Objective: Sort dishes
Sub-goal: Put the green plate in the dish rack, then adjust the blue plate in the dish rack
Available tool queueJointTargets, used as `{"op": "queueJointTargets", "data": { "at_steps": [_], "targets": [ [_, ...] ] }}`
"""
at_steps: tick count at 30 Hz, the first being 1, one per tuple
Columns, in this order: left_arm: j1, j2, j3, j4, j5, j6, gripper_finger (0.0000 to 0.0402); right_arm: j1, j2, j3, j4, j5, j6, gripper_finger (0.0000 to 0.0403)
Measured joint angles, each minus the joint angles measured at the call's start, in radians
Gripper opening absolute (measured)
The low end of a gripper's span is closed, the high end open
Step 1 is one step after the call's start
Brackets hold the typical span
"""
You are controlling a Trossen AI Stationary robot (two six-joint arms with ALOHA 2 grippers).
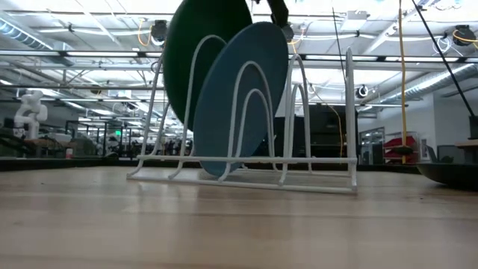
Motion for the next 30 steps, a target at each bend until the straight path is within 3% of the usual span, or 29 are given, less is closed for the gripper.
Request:
{"op": "queueJointTargets", "data": {
  "at_steps": [8, 22, 30],
  "targets": [
    [0.0, 0.0, -0.001, 0.0, 0.048, -0.024, 0.0169, -0.001, 0.032, 0.002, 0.045, 0.064, 0.042, 0.0052],
    [0.0, 0.0, -0.008, -0.001, 0.048, -0.025, 0.0169, 0.006, 0.009, -0.004, 0.048, 0.068, 0.059, 0.0183],
    [0.0, 0.003, -0.008, 0.0, 0.048, -0.026, 0.0169, -0.001, 0.004, -0.004, 0.047, 0.26, 0.052, 0.0205]
  ]
}}
